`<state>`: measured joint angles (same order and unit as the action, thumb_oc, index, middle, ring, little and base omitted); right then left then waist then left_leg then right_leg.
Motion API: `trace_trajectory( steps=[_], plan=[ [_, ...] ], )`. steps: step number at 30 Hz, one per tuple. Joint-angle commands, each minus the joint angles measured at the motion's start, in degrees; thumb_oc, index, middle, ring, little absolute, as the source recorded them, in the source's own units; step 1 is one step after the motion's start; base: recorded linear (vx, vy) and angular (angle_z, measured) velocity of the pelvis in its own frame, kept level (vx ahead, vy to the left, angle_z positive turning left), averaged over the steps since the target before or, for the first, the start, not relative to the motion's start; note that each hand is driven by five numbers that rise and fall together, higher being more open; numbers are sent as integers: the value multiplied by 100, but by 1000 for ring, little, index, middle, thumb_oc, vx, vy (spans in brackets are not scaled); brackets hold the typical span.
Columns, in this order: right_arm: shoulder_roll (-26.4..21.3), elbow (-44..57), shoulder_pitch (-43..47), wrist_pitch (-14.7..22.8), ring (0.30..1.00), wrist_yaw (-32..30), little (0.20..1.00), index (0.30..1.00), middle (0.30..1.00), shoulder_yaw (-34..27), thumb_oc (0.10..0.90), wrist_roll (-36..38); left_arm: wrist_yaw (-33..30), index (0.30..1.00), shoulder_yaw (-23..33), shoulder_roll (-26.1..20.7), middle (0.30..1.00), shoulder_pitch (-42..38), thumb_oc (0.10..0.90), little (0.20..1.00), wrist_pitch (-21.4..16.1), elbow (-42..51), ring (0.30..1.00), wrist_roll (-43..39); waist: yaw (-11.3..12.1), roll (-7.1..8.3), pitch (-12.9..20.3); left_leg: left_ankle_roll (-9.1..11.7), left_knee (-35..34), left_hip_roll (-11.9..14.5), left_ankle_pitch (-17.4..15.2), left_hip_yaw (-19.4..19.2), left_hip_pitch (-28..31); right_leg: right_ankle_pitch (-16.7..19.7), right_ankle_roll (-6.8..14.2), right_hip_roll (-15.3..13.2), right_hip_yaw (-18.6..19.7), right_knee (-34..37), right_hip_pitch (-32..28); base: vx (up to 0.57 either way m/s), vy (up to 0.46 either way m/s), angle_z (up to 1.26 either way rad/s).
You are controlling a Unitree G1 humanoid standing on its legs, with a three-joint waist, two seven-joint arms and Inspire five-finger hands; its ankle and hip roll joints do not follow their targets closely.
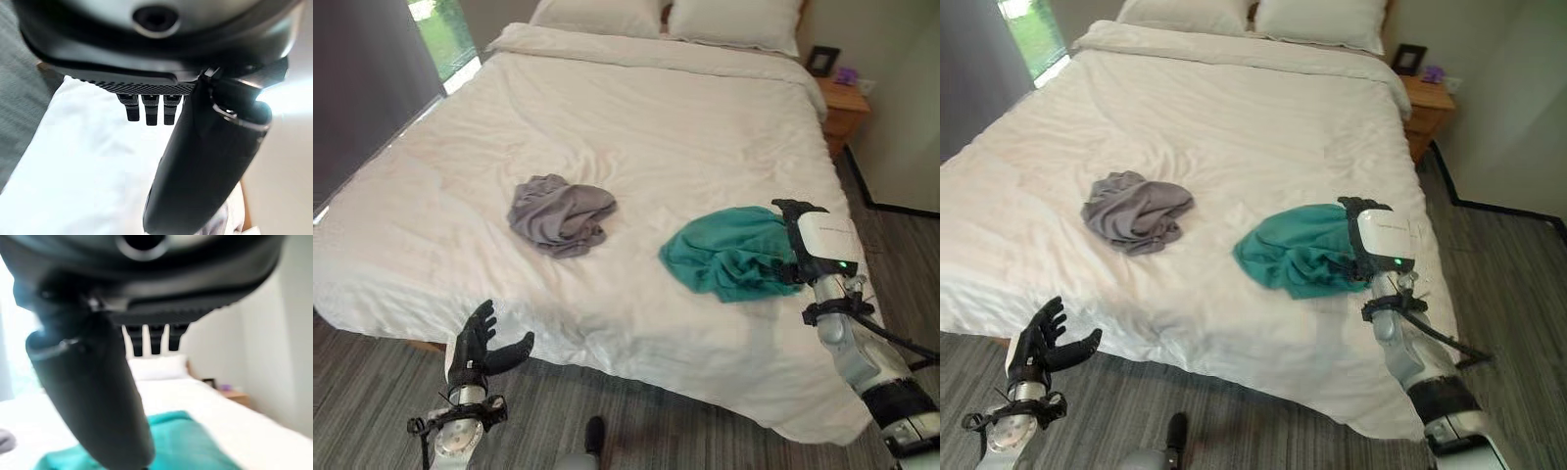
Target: Pick up bed clothes into laundry basket.
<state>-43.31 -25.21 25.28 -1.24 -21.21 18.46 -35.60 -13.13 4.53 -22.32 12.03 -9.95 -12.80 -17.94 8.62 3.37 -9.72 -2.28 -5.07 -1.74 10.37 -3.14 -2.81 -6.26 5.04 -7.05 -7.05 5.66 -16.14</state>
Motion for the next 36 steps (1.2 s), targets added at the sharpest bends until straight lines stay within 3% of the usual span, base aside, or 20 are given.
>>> trace_trajectory(
  steps=[1, 8, 14, 15, 16, 21, 22, 23, 24, 25, 27, 31, 36],
  plan=[
    [-208, -457, 751, -65, 900, -155, 900, 900, 900, 126, 800, 272, -37, 900, 145, -289, 900, 235, 800, 900, -589, 378, 900, -33, 175, 3, 456, 842, 7, 694, -266, -6, 99, 544, -14, 7, 112, -66, 488, 102, 12, -2],
    [149, -2564, 1533, -259, 900, 11, 900, 900, 900, 739, 800, 650, 11, 900, 116, -497, 900, 141, 800, 900, -605, 69, 900, -247, 314, 3, 398, 866, 7, 651, -227, 26, -161, 552, 58, -18, -3, -66, 698, 68, -20, 7],
    [275, -3185, 1811, -259, 900, -19, 900, 900, 900, 714, 800, 1063, -14, 900, 181, -591, 900, 84, 800, 900, -639, -84, 900, -273, 349, -118, 260, 895, 7, 646, -154, 85, -466, 542, 82, -4, -29, -66, 926, 24, -31, 6],
    [273, -3259, 1798, -233, 759, 1, 759, 759, 759, 660, 706, 1228, -14, 900, 183, -600, 900, 75, 800, 900, -658, -87, 900, -277, 354, -146, 228, 900, 7, 646, -140, 90, -530, 545, 78, -4, -25, -66, 984, 0, 0, 0],
    [241, -3368, 1794, -206, 300, 41, 300, 300, 300, 638, 400, 1334, 17, 900, 178, -616, 900, 79, 800, 900, -673, -78, 900, -279, 379, -180, 195, 908, 7, 648, -123, 93, -614, 548, 73, -2, -48, -66, 1046, 5, -15, 4],
    [-142, -3401, 1527, -100, 300, 289, 300, 300, 300, 435, 400, 1793, 239, 900, 128, -771, 900, -79, 800, 900, -750, 142, 900, -350, 391, -249, 233, 931, 7, 610, -140, 184, -845, 446, 114, 13, -205, -66, 1184, 86, 9, 13],
    [-260, -3148, 1565, -50, 300, 249, 300, 300, 300, 377, 400, 1944, 153, 900, 161, -1121, 900, -402, 800, 900, -794, 320, 900, -201, 325, -178, 231, 916, 7, 602, -239, 126, -732, 440, 170, -34, -180, -66, 1101, 91, 102, 24],
    [-691, -1967, 1247, 31, 300, 38, 300, 300, 300, -88, 400, 2036, -202, 900, 604, -1588, 900, -797, 800, 900, -844, 1072, 900, 192, 149, -93, 264, 850, 7, 591, -397, 7, -516, 536, 254, -118, -93, -66, 1048, 79, 104, 14],
    [-695, -1933, 1209, 16, 300, 45, 300, 300, 300, -124, 400, 2028, -204, 900, 599, -1592, 900, -795, 800, 900, -831, 1091, 900, 196, 163, -93, 267, 847, 7, 597, -376, 5, -530, 556, 253, -112, -88, -66, 1064, 122, 146, -3],
    [-970, -1093, 645, 108, 300, -140, 300, 300, 300, -721, 400, 2016, -436, 900, 952, -1854, 900, -990, 800, 900, -830, 1559, 900, 586, -5, -52, 330, 802, 7, 570, -507, -51, -366, 615, 310, -182, -30, -66, 1012, 111, 97, -21],
    [-1283, -325, -98, 158, 300, -270, 300, 300, 300, -1633, 400, 1999, -728, 900, 1150, -2249, 900, -1353, 800, 900, -754, 1780, 900, 1107, -180, 24, 439, 754, 7, 565, -591, -153, -249, 769, 383, -252, 26, -66, 994, 130, 110, -30],
    [-1616, 870, -1062, 223, 300, -521, 300, 300, 300, -3101, 400, 2008, -1096, 900, 1180, -2880, 900, -2038, 800, 900, -293, 1514, 900, 1930, -730, 85, 632, 660, 7, 581, -836, -456, -3, 1135, 527, -391, 298, -66, 1024, 116, 108, -33],
    [-2016, 1601, -1836, 111, 300, -642, 300, 300, 300, -4350, 400, 1794, -1099, 900, 1206, -3574, 900, -2428, 800, 900, 526, 657, 900, 3158, -1129, 96, 809, 594, 7, 638, -1025, -1106, 253, 1632, 764, -493, 827, -66, 1300, 100, 139, -114]
  ],
)
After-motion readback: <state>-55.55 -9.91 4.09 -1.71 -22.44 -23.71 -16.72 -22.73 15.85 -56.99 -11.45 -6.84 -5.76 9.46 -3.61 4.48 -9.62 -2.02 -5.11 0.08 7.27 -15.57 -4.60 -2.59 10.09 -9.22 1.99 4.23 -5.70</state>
